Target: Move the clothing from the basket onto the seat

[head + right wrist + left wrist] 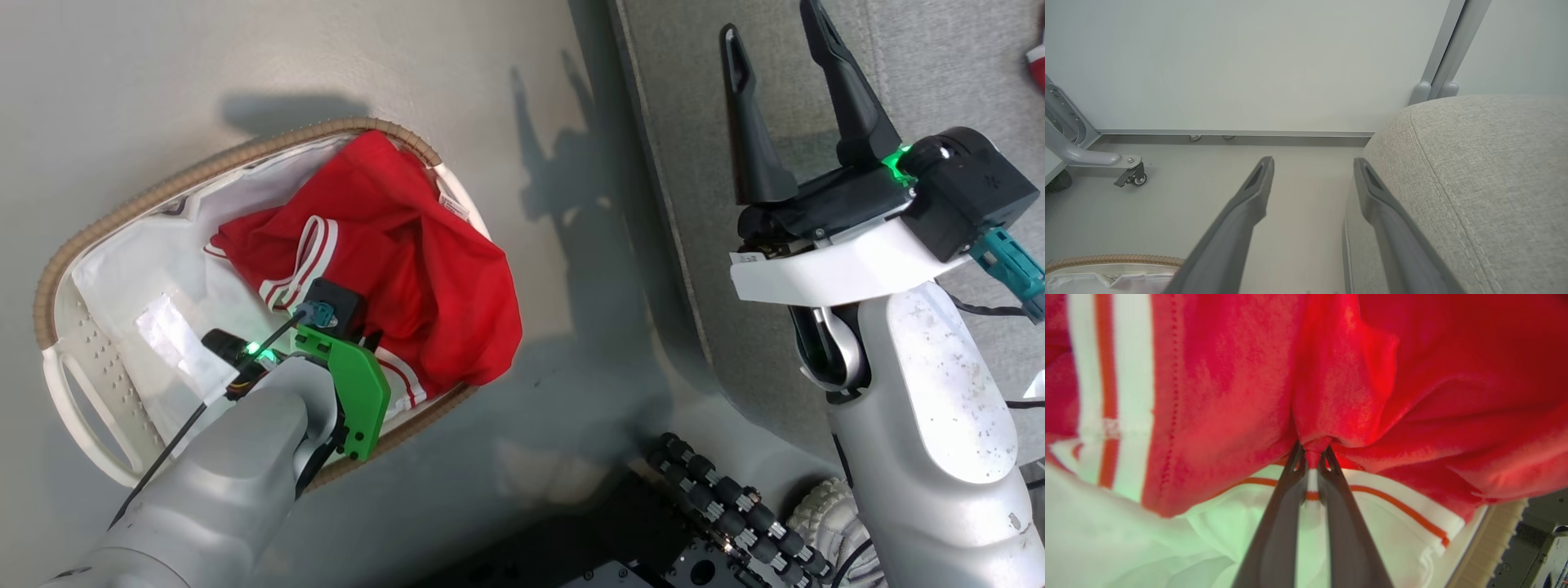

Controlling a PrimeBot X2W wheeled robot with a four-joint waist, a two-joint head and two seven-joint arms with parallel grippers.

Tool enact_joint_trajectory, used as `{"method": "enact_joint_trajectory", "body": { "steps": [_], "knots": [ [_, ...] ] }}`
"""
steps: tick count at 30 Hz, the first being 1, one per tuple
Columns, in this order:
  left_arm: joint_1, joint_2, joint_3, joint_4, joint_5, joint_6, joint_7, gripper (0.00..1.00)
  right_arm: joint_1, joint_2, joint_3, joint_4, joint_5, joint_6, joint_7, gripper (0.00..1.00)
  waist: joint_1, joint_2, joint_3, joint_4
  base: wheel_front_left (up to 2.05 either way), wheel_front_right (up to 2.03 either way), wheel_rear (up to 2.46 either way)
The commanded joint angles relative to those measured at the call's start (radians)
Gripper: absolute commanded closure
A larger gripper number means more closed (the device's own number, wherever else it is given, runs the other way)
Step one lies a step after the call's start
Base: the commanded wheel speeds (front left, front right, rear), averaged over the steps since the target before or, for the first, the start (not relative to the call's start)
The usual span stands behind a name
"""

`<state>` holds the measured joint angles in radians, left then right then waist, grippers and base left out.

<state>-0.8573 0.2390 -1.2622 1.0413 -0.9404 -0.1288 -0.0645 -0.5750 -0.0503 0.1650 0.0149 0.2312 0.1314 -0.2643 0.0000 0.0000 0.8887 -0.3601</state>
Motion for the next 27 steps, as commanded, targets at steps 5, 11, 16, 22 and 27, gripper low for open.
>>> {"method": "enact_joint_trajectory", "body": {
  "steps": [5,11,16,22,27],
  "knots": [
    [0.032,-0.001,-0.009,-0.011,-0.032,-0.002,-0.057,1.0,-0.015,-0.002,0.01,0.02,0.005,-0.001,0.0,0.0,0.0,0.0,-0.059,-0.004,0.0,0.0,0.0],
    [0.079,-0.029,-0.014,-0.025,-0.059,-0.003,-0.12,1.0,0.004,-0.003,0.008,0.045,-0.013,-0.001,0.0,0.0,0.0,0.0,-0.148,0.023,0.0,0.0,0.0],
    [0.121,-0.052,-0.016,-0.033,-0.089,-0.003,-0.167,1.0,0.027,-0.003,0.001,0.071,-0.033,-0.001,0.0,0.0,0.0,0.0,-0.228,0.056,0.0,0.0,0.0],
    [0.152,-0.069,-0.009,-0.051,-0.111,-0.003,-0.199,1.0,0.062,-0.003,-0.006,0.098,-0.053,-0.001,0.0,0.0,0.0,0.0,-0.316,0.086,0.0,0.0,0.0],
    [0.167,-0.077,0.051,-0.086,-0.08,-0.003,-0.201,1.0,0.094,-0.003,-0.016,0.119,-0.062,-0.001,0.0,0.0,0.0,0.0,-0.385,0.113,0.0,0.0,0.0]
  ]
}}
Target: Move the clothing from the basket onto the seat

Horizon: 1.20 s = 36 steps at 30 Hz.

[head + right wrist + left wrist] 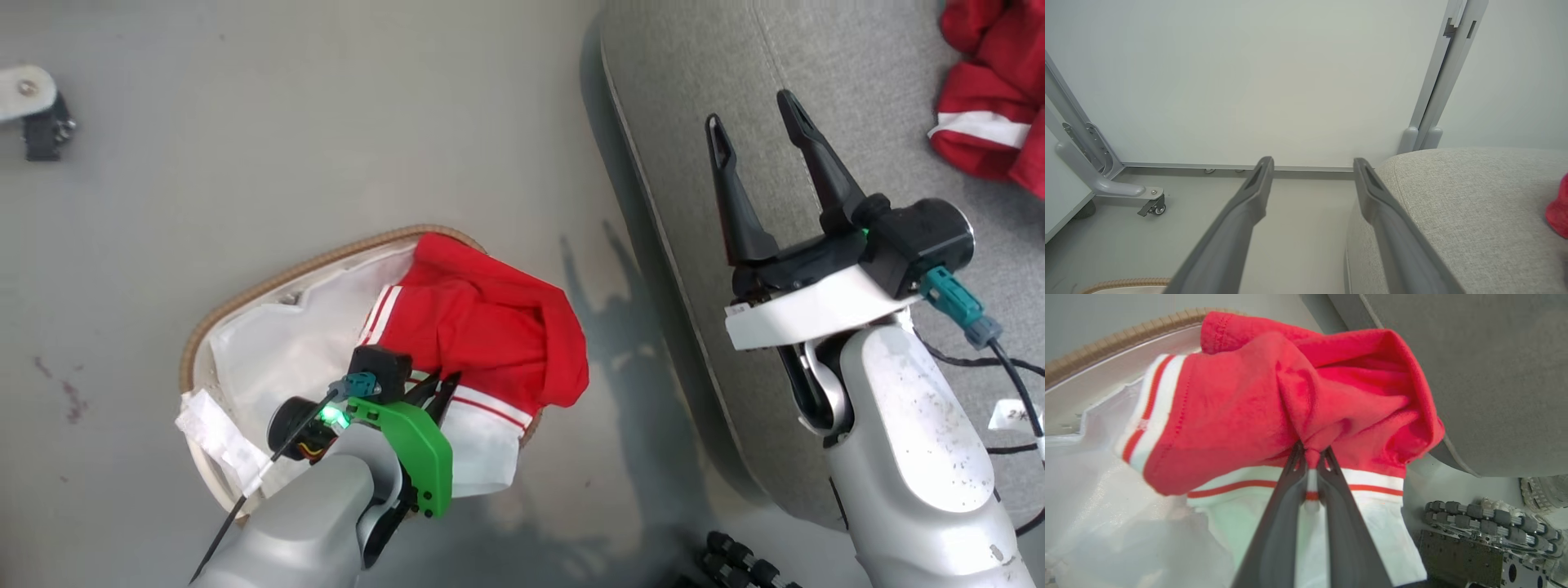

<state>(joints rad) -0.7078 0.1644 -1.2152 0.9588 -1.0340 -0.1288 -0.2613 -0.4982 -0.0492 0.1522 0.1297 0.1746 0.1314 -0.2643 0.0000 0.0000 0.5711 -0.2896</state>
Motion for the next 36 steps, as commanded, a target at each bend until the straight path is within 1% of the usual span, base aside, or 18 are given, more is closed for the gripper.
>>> {"method": "enact_joint_trajectory", "body": {
  "steps": [1,8,10,21,28,36],
  "knots": [
    [0.028,-0.002,0.022,-0.013,0.025,-0.003,-0.004,1.0,0.027,-0.004,-0.004,0.008,-0.006,-0.001,0.0,0.0,0.0,0.0,-0.084,0.047,0.0,0.0,0.0],
    [0.092,-0.002,0.163,-0.087,0.115,-0.003,-0.004,1.0,0.07,-0.004,-0.006,0.036,-0.012,-0.001,0.0,0.0,0.0,0.0,-0.178,0.084,0.0,0.0,0.0],
    [0.114,-0.003,0.218,-0.119,0.155,-0.003,-0.004,1.0,0.083,-0.004,-0.007,0.043,-0.017,-0.001,0.0,0.0,0.0,0.0,-0.208,0.098,0.0,0.0,0.0],
    [0.239,-0.015,0.476,-0.344,0.354,-0.003,-0.004,1.0,0.171,-0.004,-0.011,0.078,-0.026,-0.001,0.0,0.0,0.0,0.0,-0.349,0.156,0.0,0.0,0.0],
    [0.283,-0.034,0.572,-0.459,0.442,-0.003,-0.005,1.0,0.233,-0.004,-0.017,0.096,-0.024,-0.001,0.0,0.0,0.0,0.0,-0.421,0.179,0.0,0.0,0.0],
    [0.314,-0.042,0.659,-0.568,0.5,-0.003,-0.005,1.0,0.303,-0.004,-0.009,0.115,-0.028,-0.001,0.0,0.0,0.0,0.0,-0.487,0.196,0.0,0.0,0.0]
  ]
}}
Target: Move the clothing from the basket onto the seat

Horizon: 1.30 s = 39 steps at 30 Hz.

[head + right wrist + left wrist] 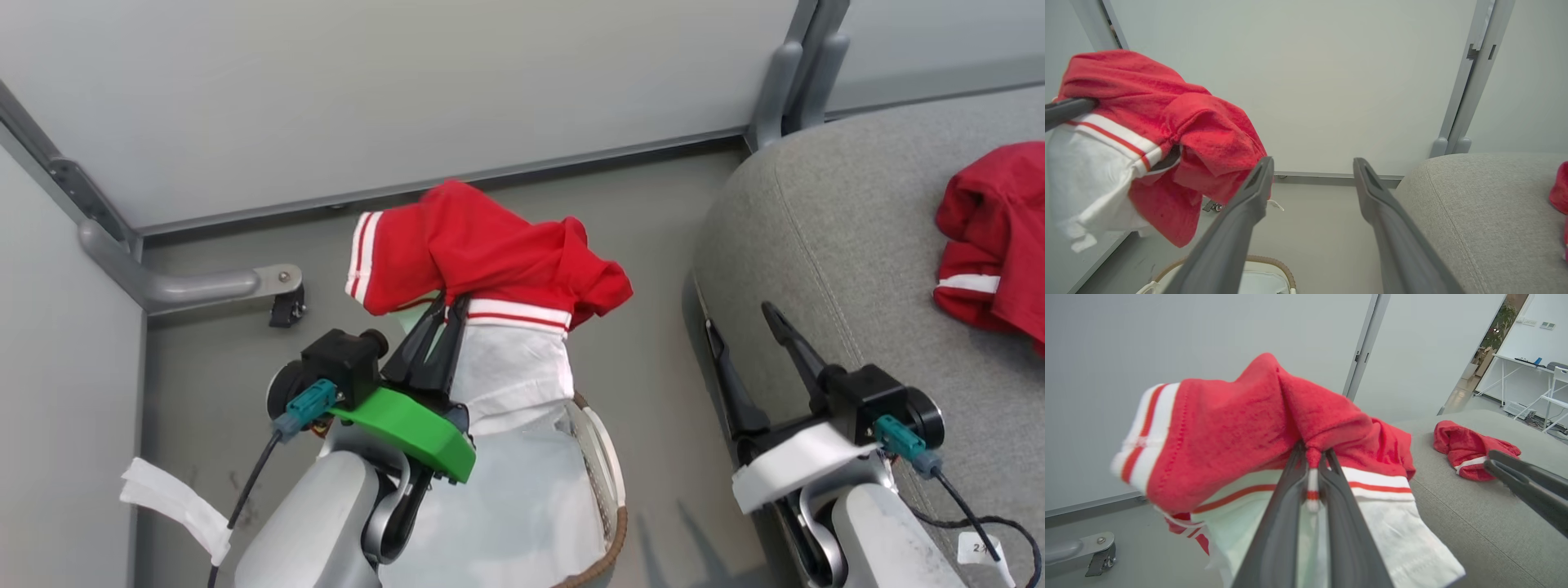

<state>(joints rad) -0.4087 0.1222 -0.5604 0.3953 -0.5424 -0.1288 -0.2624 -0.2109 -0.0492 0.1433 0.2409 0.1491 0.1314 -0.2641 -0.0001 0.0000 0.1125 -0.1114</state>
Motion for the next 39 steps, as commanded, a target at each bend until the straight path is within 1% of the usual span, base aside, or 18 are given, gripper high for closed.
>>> {"method": "enact_joint_trajectory", "body": {
  "steps": [1,7,15,20,25,30,39],
  "knots": [
    [0.018,-0.003,0.015,-0.019,0.016,-0.003,-0.003,1.0,0.024,-0.004,0.001,0.006,-0.004,-0.001,0.0,0.0,0.0001,0.0,-0.035,0.021,0.0,0.0,0.0],
    [0.033,-0.019,0.053,-0.09,0.036,-0.003,-0.003,1.0,0.067,-0.004,0.011,0.022,-0.01,-0.001,0.0,0.0,0.0001,0.0,-0.068,0.038,0.0,0.0,0.0],
    [0.042,-0.03,0.049,-0.129,0.049,-0.003,-0.003,1.0,0.076,-0.004,0.053,0.061,-0.058,-0.001,0.0,0.0,0.0001,0.0,-0.081,0.056,0.0,0.0,0.0],
    [0.038,-0.036,0.024,-0.141,0.048,-0.003,-0.003,1.0,0.034,-0.004,0.095,0.09,-0.102,-0.001,0.0,0.0,0.0001,0.0,-0.077,0.075,0.0,0.0,0.0],
    [0.026,-0.041,-0.002,-0.144,0.038,-0.003,-0.003,1.0,-0.024,-0.007,0.141,0.118,-0.114,-0.001,0.0,0.0,0.0001,0.0,-0.072,0.093,0.0,0.0,0.0],
    [0.011,-0.045,-0.029,-0.141,0.03,-0.003,-0.003,1.0,-0.093,-0.012,0.192,0.171,-0.125,-0.001,0.0,0.0,0.0001,0.0,-0.068,0.11,0.0,0.0,0.0],
    [-0.016,-0.054,-0.092,-0.144,0.014,-0.003,-0.003,1.0,-0.182,-0.008,0.205,0.249,-0.158,-0.001,0.0,0.0,0.0001,0.0,-0.054,0.147,0.0,0.0,0.0]
  ]
}}
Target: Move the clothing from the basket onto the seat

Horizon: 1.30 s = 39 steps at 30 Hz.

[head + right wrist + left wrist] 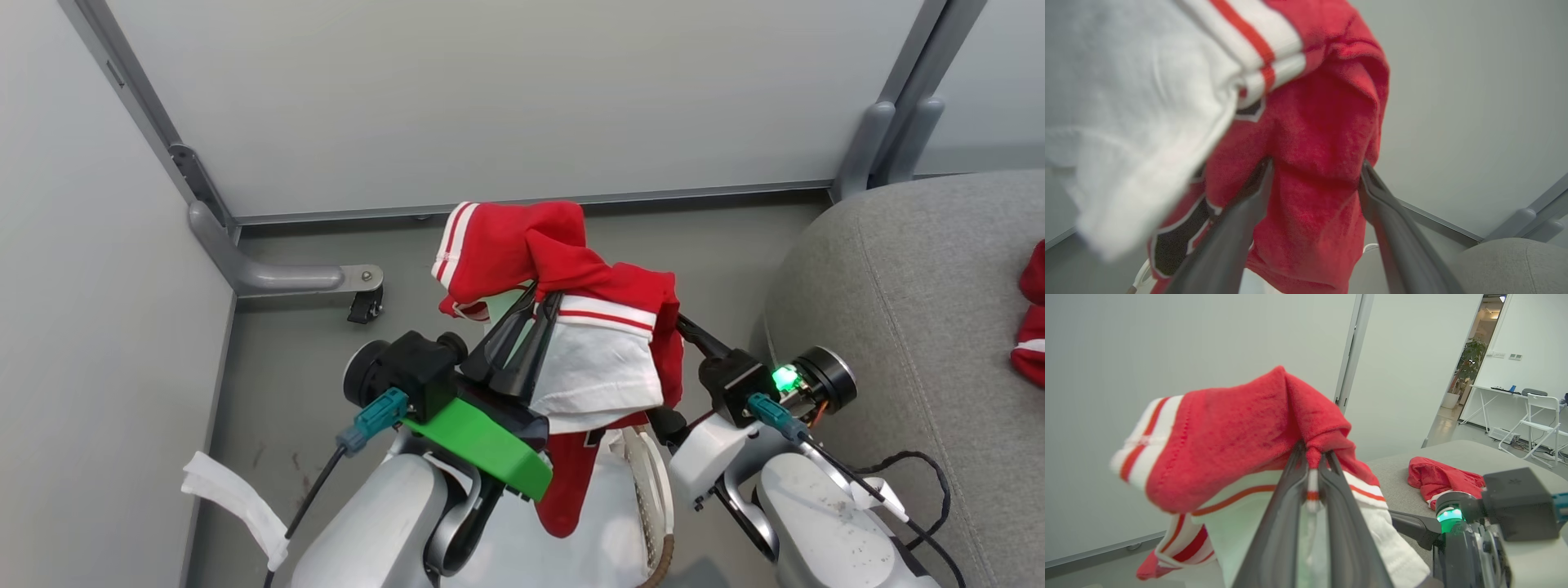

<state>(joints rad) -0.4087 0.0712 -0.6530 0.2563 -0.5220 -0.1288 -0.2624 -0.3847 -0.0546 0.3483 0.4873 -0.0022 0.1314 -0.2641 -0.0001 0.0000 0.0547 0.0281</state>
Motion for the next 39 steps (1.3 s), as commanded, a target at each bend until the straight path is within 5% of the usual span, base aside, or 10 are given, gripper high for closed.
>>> {"method": "enact_joint_trajectory", "body": {
  "steps": [1,23,24,26,39],
  "knots": [
    [-0.019,-0.004,-0.008,-0.007,-0.008,-0.003,-0.003,1.0,-0.015,-0.003,0.006,0.016,-0.009,-0.001,0.0,0.0,0.0001,0.0,0.005,0.012,0.0,0.0,0.0],
    [-0.09,-0.015,-0.19,-0.031,-0.064,-0.003,-0.003,1.0,-0.08,0.001,-0.006,0.211,-0.037,-0.001,0.0,0.0,0.0001,0.0,0.027,0.119,0.0,0.0,0.0],
    [-0.093,-0.015,-0.195,-0.03,-0.066,-0.003,-0.003,1.0,-0.082,0.001,-0.004,0.213,-0.033,-0.001,0.0,0.12,0.0001,0.0,0.029,0.123,0.0,0.0,0.0],
    [-0.094,-0.016,-0.199,-0.028,-0.069,-0.003,-0.003,1.0,-0.083,0.001,0.004,0.22,-0.016,-0.001,0.0,1.0,0.0001,0.0,0.031,0.129,0.0,0.0,0.0],
    [-0.084,-0.018,-0.166,-0.013,-0.061,-0.003,-0.003,1.0,-0.087,0.001,0.014,0.225,0.04,-0.001,0.0,1.0,0.0001,0.0,0.045,0.114,0.0,0.0,0.0]
  ]
}}
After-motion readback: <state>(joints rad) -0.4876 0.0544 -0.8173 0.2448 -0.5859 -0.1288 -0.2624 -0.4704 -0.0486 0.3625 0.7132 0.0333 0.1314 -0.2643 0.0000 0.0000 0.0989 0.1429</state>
